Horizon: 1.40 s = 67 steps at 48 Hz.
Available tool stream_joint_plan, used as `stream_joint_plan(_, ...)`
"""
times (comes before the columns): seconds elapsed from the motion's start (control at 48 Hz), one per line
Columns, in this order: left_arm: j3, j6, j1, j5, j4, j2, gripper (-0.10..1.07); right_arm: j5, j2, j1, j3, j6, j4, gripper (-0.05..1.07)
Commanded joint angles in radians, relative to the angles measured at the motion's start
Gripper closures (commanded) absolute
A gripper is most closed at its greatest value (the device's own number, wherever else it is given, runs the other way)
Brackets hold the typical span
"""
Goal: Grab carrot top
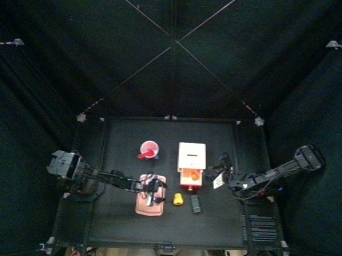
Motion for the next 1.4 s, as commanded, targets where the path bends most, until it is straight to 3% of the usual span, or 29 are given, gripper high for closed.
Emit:
stream_joint_plan(0.0,0.02,0.002,-0.048,-0.005,0.043,-0.02,0.08,0.002,-0.005,-0.002,-0.009,0.002,-0.003,0.09)
stream_joint_plan(0.208,0.035,-0.005,-0.075,-0.005,0.061,0.011,0.08,-0.003,-0.005,0.005,-0.014,0.002,-0.012,0.09)
stream_joint_plan(0.396,0.037,-0.003,-0.084,0.014,-0.061,0.041,0.08,0.0,-0.005,0.005,-0.009,0.0,-0.008,0.09)
stream_joint_plan(0.5,0.025,0.005,-0.084,0.087,-0.15,0.052,0.08,0.0,-0.005,0.005,-0.011,0.002,-0.006,0.09)
stream_joint_plan(0.729,-0.021,0.118,-0.084,0.224,-0.21,0.072,0.08,0.0,-0.005,0.003,-0.009,0.002,-0.006,0.09)
stream_joint_plan(0.958,-0.025,0.227,-0.078,0.227,-0.259,0.061,0.08,0.0,-0.005,0.003,-0.009,0.002,-0.005,0.09)
stream_joint_plan(1.375,-0.015,0.293,-0.077,0.225,-0.316,0.032,0.08,0.0,-0.005,0.003,-0.009,0.003,-0.006,0.09)
